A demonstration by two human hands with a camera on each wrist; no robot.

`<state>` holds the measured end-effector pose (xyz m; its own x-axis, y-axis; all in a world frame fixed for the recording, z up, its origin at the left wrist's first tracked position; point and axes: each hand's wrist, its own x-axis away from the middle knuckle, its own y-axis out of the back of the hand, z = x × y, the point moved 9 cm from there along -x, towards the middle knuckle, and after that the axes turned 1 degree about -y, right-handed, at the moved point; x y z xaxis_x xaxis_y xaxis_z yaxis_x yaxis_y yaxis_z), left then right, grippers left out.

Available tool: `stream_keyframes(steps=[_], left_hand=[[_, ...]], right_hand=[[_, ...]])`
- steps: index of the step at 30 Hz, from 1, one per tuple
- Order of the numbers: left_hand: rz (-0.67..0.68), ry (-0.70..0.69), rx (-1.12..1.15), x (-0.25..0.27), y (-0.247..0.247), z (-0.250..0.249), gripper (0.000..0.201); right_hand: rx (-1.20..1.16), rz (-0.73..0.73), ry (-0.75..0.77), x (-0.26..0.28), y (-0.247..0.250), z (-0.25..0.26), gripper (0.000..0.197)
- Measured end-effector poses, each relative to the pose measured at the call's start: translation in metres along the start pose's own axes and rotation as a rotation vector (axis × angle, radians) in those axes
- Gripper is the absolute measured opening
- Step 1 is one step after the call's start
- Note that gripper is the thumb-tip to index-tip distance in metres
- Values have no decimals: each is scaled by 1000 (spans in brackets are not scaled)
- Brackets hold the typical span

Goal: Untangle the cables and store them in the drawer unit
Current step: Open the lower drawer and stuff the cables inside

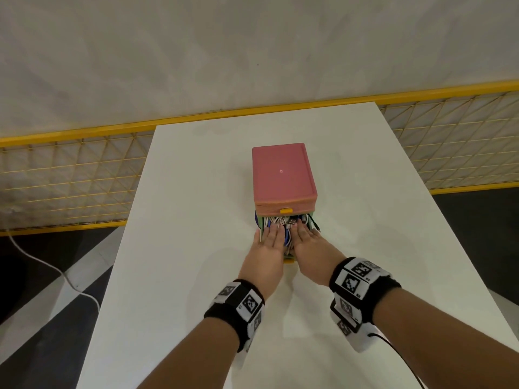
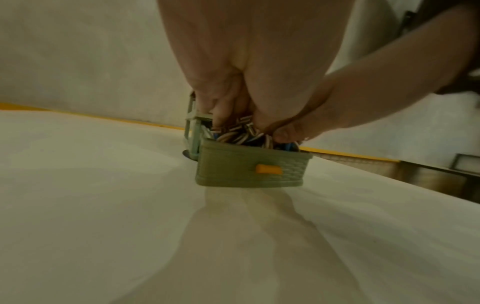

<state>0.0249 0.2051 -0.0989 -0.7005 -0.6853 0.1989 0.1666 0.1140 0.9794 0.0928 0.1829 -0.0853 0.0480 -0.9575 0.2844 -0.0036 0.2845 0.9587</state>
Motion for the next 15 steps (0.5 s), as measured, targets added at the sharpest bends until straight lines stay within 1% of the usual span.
stream_keyframes(steps=[3,5,6,7,8,9,10,11,12,13,14,15], left_hand=[[25,31,-102,-1,11,-6,61],[108,66,-152,-3,16,-8,67],[67,68,-139,-6,20,-9,67],[33,49,-102,-10,20,-12,65],[9,40,-101,-11,24,-14,64],[38,49,-120,-10,26,-14,64],[96,55,-136,-8,27,-14,65],[129,67,-126,-6,24,-13,62],[127,86,-84,-7,20,-11,59],[134,98,-41,-9,18,-8,58],[127,95,-32,-12,18,-7,58],[106,91,-26,-13,19,-6,59]], right_hand=[[-31,44,-4,-4,0,-3,61],[-102,61,-15,-7,5,-6,58],[-168,46,-24,-7,10,-8,54],[-244,-1,-37,-4,17,-11,47],[-318,-80,-56,2,26,-15,37],[-386,-201,-91,10,34,-22,30],[-455,-336,-141,22,41,-31,29],[-549,-444,-202,34,42,-42,36],[-661,-495,-256,42,39,-51,49],[-762,-488,-285,44,32,-55,60],[-841,-443,-274,41,25,-53,64],[-856,-390,-238,35,21,-46,63]])
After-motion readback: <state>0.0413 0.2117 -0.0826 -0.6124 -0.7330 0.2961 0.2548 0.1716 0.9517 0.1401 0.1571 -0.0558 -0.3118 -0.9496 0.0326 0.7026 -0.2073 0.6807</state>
